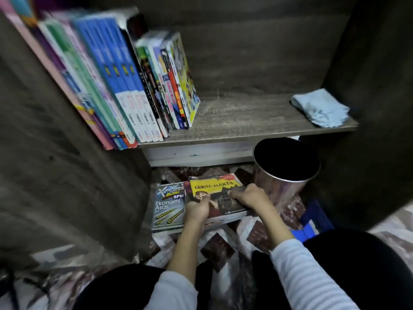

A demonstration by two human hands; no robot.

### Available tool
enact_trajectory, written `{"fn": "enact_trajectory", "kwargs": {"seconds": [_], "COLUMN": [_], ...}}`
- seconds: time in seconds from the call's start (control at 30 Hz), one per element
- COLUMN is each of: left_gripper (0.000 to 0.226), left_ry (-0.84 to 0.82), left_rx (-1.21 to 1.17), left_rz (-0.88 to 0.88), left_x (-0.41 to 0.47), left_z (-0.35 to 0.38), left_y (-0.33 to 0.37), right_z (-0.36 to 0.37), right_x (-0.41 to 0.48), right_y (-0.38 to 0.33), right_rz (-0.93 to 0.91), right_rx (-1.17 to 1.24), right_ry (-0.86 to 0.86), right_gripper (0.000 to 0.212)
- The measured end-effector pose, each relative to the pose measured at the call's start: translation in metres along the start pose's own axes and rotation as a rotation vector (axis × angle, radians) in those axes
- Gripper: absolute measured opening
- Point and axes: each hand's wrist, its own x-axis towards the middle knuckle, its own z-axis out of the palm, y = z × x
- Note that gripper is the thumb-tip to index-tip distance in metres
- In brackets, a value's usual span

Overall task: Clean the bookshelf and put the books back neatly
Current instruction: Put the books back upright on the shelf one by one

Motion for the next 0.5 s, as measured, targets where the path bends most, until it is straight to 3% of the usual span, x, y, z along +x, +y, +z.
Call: {"fn": "enact_trajectory", "kwargs": {"seconds": [0.3,0.4,0.5], "left_gripper": [0.049,0.046,0.05], "left_ry": [-0.036,-0.019,-0.027], "left_rx": [-0.048,-0.091,-0.17], "left_rz": [0.191,0.275,0.376], "left_x": [-0.067,-0.085,-0.093], "left_z": [-0.011,-0.014,-0.018], "left_y": [0.023,0.045,0.074], "right_z": [-0.05,-0.07,-0.091], "right_x": [-0.074,-0.097,-0.111], "right_y": [-0.012,-0.021,-0.033], "right_rz": [-0.17,-0.3,-0.454], "right_rx": [-0.075,-0.048,0.058], "right_ry": [0.204,0.278,0.236], "right_gripper": [0.065,0.073,0.077]}}
